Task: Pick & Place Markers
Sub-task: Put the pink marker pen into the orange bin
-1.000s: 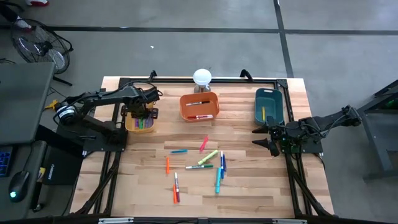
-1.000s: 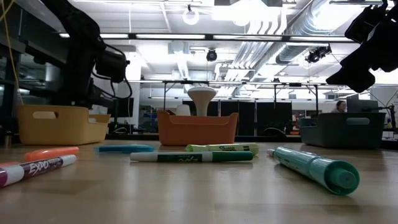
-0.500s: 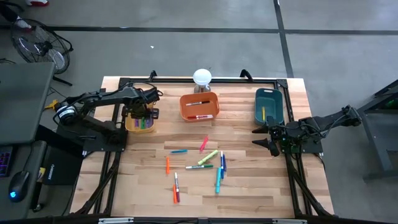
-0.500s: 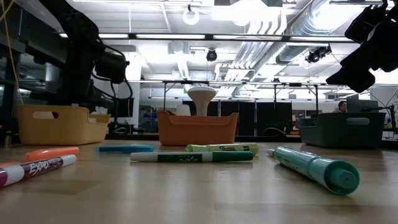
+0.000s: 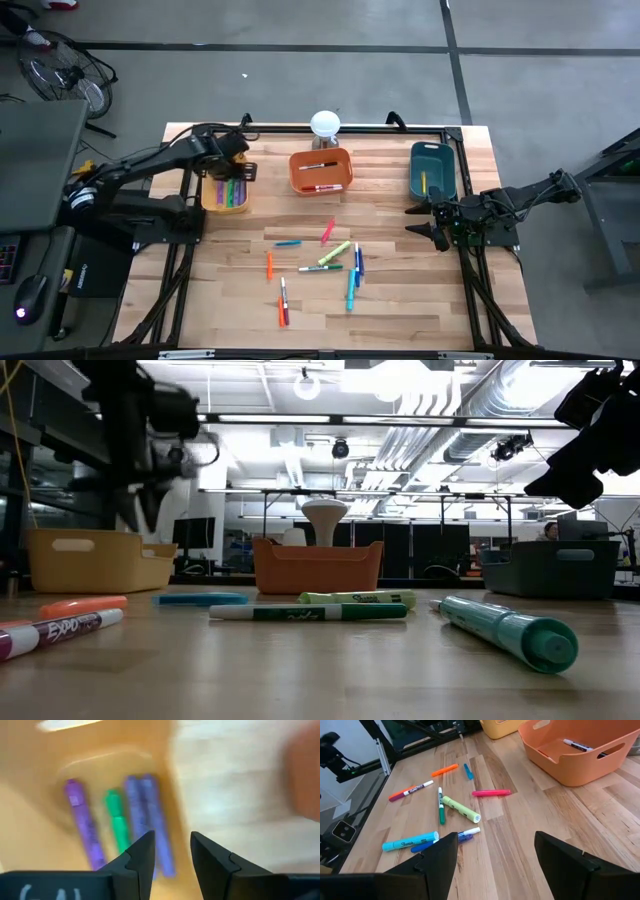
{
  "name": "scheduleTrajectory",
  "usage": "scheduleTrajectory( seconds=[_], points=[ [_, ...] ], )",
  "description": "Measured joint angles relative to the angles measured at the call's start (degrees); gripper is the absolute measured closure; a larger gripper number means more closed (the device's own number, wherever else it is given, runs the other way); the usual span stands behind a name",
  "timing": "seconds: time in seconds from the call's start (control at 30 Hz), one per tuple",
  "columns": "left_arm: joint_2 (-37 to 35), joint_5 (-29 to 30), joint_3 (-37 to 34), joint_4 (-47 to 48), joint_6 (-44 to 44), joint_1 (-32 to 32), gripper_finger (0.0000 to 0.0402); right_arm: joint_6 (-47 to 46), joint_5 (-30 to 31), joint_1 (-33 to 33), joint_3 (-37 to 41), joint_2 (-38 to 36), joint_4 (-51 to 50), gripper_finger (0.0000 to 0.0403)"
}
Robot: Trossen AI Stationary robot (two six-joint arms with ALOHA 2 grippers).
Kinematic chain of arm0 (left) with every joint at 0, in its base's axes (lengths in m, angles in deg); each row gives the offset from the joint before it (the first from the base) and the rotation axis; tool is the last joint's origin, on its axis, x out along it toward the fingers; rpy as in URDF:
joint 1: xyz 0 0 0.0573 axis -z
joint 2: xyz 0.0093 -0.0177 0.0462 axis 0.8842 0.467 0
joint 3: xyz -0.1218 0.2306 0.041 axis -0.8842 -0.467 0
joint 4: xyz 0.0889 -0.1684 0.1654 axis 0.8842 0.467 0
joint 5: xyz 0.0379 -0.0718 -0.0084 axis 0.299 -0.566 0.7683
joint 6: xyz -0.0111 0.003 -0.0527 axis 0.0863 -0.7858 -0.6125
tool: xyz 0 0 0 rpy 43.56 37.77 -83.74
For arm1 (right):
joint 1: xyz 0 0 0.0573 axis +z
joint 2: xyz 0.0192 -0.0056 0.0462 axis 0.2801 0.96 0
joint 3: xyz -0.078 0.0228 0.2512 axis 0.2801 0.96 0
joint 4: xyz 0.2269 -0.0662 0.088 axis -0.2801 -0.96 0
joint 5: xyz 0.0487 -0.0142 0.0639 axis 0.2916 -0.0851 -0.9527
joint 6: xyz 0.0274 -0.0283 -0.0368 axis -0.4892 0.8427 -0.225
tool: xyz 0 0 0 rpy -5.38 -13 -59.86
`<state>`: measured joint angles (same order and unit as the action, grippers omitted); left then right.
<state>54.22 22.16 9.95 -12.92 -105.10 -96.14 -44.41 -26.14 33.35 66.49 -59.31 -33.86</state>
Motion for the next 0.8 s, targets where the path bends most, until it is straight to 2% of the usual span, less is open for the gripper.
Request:
scheduleTrajectory(
  seconds=[0.33, 0.67, 0.8],
  points=[
    [0.3, 0.9, 9.6, -0.7, 0.0, 14.8, 0.028, 0.0, 0.0, 0.0, 0.0, 0.0, 0.0, 0.0151],
    [1.3, 11.6, 10.6, -3.5, -11.6, 35.5, 0.028, 0.0, 0.0, 0.0, 0.0, 0.0, 0.0, 0.015],
    [4.1, 12.0, 10.5, -4.7, -18.5, 41.8, 0.028, 0.0, 0.0, 0.0, 0.0, 0.0, 0.0, 0.0151]
  ],
)
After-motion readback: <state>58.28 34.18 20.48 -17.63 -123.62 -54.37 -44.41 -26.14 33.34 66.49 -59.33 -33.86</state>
